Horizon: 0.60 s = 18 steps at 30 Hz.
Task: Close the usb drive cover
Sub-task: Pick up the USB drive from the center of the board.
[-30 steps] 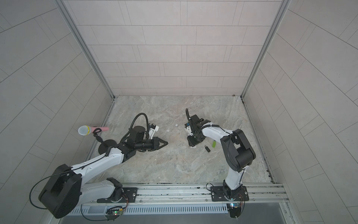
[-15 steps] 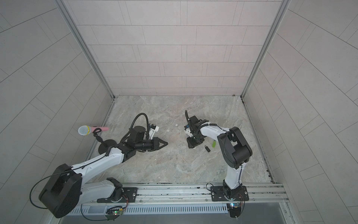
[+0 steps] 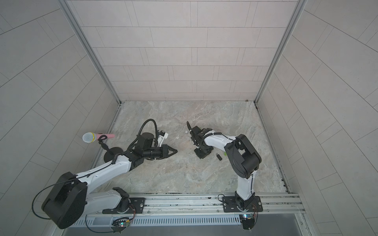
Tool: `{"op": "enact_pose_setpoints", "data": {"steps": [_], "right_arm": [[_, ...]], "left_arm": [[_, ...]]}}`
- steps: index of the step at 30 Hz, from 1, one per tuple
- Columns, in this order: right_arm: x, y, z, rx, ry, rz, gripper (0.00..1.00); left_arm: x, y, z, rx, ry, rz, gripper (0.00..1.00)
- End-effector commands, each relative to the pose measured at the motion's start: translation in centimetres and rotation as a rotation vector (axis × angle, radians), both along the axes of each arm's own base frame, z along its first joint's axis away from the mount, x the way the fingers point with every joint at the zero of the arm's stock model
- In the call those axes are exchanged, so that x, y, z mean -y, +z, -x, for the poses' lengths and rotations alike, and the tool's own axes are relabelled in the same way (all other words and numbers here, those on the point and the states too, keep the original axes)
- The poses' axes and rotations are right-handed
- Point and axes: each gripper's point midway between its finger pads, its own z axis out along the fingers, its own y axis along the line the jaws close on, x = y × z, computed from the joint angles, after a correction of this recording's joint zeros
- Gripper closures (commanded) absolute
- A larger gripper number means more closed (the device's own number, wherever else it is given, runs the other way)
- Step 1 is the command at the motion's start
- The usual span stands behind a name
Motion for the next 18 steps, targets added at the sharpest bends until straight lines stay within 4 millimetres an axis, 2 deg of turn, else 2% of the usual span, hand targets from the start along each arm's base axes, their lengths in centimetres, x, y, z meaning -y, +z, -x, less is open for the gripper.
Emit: {"op": "enact_pose_setpoints", "data": {"steps": [1,4,6,13,18], "right_arm": [[1.5,-3.0,3.4,-0.121,0.047,0.119,0.79],[-0.4,-2.5,4.2,-0.110,0.140,0.081,0.78],[-1.0,-2.3,4.6,-0.105,0.174,0.074,0.77],[0.2,-2.7,4.6,-0.124,0.111,0.109,0.68],[0.4,-3.5,5.0,-0.158,0.106,0.120,0.71]], "left_arm": [[0.1,1.4,-0.6,0.049,0.000,0.010,0.91],[0.0,1.3,-0.6,0.049,0.006,0.003,0.91],[0.1,1.3,-0.6,0.048,0.003,0.004,0.91],[-0.1,1.3,-0.5,0.048,0.004,0.002,0.91],[-0.1,1.3,-0.5,0.047,0.002,0.001,0.91]]}}
